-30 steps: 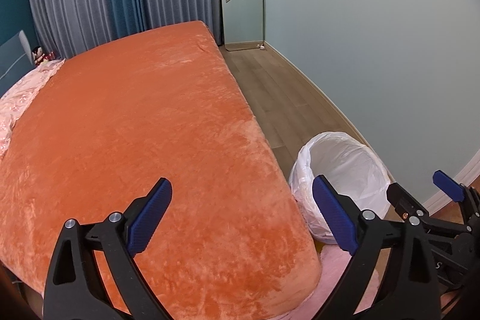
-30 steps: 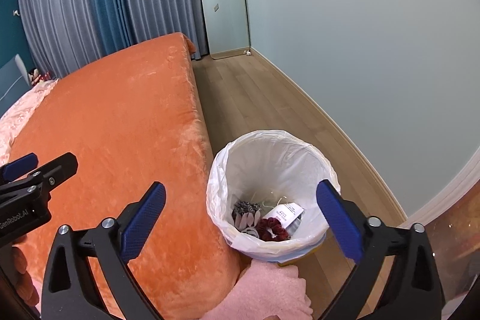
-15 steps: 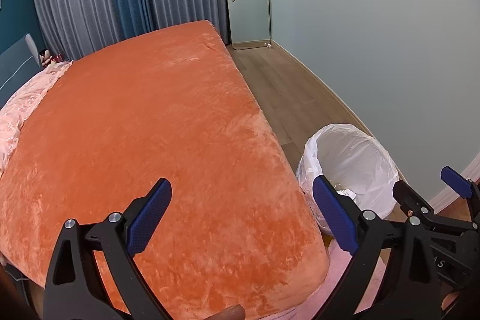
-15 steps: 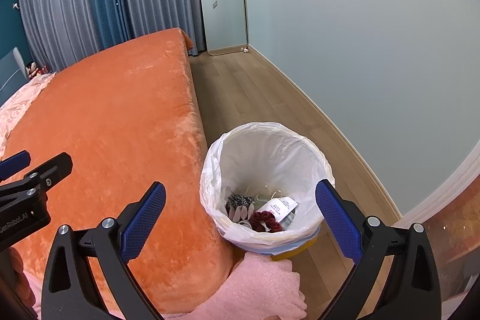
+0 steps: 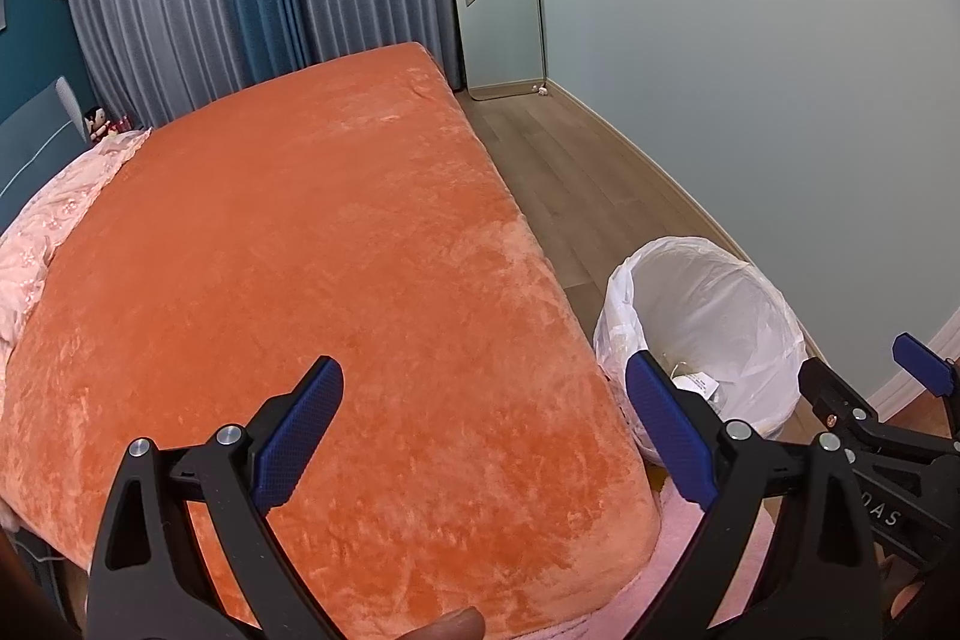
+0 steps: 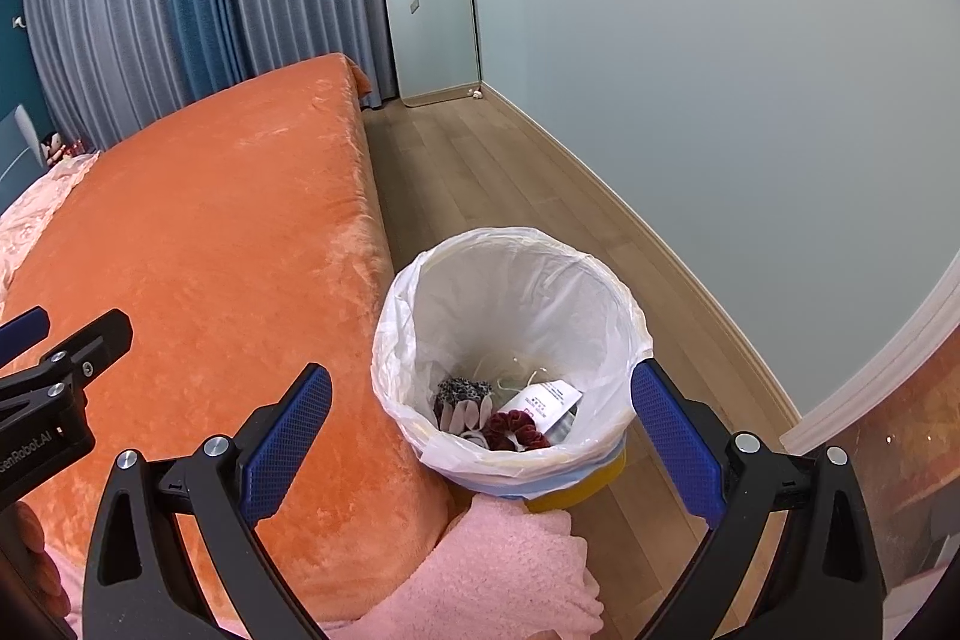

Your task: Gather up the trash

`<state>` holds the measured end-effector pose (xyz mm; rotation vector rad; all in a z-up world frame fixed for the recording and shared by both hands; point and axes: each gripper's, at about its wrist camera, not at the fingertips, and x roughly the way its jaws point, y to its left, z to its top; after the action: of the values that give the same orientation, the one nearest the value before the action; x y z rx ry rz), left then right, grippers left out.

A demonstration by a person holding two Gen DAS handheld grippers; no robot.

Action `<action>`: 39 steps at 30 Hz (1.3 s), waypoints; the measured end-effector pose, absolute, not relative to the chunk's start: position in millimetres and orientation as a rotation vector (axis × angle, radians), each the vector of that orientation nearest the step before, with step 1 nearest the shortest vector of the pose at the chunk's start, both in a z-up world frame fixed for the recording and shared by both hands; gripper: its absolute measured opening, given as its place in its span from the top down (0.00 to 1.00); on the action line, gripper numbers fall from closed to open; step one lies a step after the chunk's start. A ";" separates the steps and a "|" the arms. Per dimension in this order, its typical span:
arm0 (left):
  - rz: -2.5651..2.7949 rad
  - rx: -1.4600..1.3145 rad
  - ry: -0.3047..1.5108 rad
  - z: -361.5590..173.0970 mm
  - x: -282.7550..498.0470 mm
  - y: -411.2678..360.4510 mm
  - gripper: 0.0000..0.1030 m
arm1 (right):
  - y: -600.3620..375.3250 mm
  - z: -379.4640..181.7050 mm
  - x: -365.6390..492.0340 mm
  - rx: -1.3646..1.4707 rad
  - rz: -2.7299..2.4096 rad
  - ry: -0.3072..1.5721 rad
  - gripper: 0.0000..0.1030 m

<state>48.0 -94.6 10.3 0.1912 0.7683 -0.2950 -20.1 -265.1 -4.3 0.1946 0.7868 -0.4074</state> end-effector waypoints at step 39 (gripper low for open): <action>-0.251 0.225 0.781 -8.0 46.4 -100.1 0.12 | -264.3 -11.7 -22.2 0.184 -0.418 0.798 0.07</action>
<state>46.4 -100.1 -8.0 0.2246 0.7812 -0.2510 -22.2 -264.3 -11.7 0.1845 0.7977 -0.4177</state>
